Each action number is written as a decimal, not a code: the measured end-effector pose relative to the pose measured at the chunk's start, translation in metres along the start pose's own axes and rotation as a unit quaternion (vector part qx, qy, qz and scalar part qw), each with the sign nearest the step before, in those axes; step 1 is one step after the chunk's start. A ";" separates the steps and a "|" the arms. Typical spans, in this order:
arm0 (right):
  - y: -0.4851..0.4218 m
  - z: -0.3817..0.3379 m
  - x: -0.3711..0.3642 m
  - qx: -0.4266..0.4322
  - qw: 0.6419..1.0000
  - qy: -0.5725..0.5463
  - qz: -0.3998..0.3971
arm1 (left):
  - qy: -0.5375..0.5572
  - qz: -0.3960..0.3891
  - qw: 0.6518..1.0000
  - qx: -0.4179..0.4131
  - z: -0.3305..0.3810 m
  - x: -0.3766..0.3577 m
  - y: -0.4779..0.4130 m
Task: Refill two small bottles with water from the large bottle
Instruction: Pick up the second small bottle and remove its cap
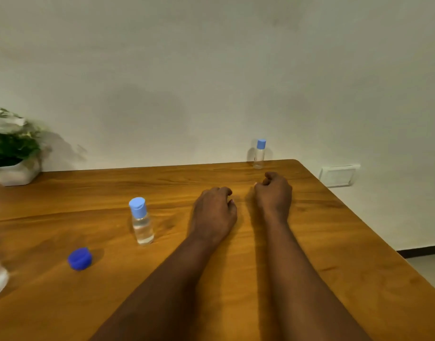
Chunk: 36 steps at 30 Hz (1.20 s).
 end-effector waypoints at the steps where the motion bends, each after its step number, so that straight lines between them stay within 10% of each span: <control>1: -0.014 0.000 -0.005 0.002 1.000 -0.002 0.007 | 0.002 0.003 1.000 -0.003 -0.001 -0.006 -0.013; 19: -0.105 -0.003 -0.064 0.048 0.997 0.017 -0.061 | -0.012 0.014 1.000 -0.024 -0.012 -0.055 -0.095; 36: 0.146 -0.033 0.016 0.092 0.986 -0.056 -0.128 | 0.052 -0.029 0.998 0.002 -0.004 0.055 0.107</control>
Point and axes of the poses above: each hand's wrist, its own y-axis away from the middle knuckle, its own x-axis out of the back of the hand, z = x × y, the point moved 9 cm from there along -y, towards the middle knuckle, and after that the axes turned 10 degrees about y, right-handed, at the moved point
